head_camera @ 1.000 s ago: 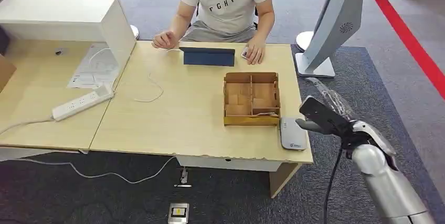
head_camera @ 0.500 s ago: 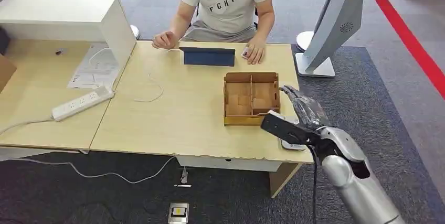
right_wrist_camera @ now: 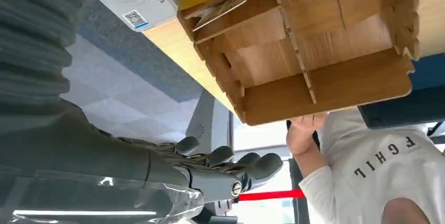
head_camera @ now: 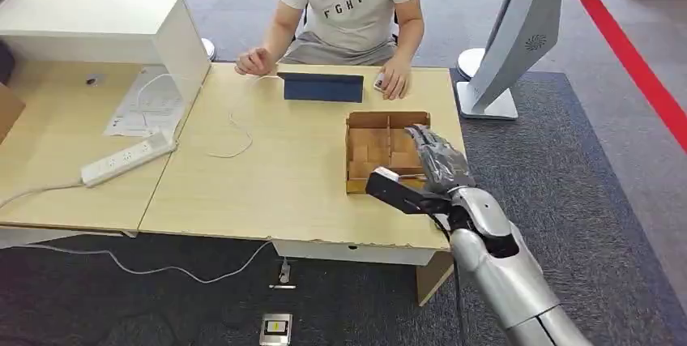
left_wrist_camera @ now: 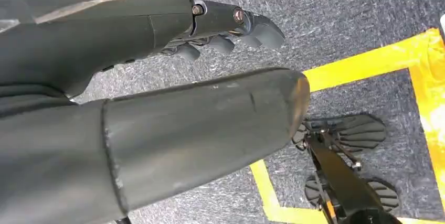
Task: Pass the card to the sensor for recognition and then transmit it.
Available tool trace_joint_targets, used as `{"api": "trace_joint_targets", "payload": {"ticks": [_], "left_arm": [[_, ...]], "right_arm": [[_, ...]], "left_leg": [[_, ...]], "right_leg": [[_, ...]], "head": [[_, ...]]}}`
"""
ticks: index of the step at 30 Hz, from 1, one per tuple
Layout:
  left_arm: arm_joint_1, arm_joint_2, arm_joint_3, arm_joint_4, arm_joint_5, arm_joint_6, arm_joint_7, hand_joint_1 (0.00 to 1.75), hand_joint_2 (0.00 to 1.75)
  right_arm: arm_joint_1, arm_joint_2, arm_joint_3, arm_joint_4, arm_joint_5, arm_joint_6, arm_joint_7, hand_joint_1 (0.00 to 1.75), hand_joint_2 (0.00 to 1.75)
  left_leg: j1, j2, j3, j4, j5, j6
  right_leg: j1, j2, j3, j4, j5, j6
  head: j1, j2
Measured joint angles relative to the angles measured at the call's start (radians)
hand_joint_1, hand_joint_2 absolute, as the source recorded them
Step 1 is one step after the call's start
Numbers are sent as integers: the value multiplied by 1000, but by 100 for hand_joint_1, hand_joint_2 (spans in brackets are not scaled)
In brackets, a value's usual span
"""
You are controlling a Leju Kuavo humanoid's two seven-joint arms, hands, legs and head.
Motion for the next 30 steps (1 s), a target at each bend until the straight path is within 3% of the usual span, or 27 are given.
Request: {"api": "trace_joint_targets", "payload": {"ticks": [4, 13, 30], "left_arm": [[0, -2, 0, 0, 0, -2, -1, 0, 0], [2, -2, -3, 0, -4, 0, 4, 0, 0], [2, -3, -24, 0, -21, -3, 2, 0, 0]], "right_arm": [[-13, 26, -3, 103, 40, -37, -20, 0, 175], [-13, 50, -11, 258, 47, -47, -29, 0, 175], [-4, 44, -53, 289, 60, -85, -40, 0, 175]], "left_leg": [[0, 0, 0, 0, 0, 0], [0, 0, 0, 0, 0, 0], [0, 0, 0, 0, 0, 0]], "right_leg": [[0, 0, 0, 0, 0, 0], [0, 0, 0, 0, 0, 0], [0, 0, 0, 0, 0, 0]], "head": [[0, 0], [0, 0], [0, 0]]}}
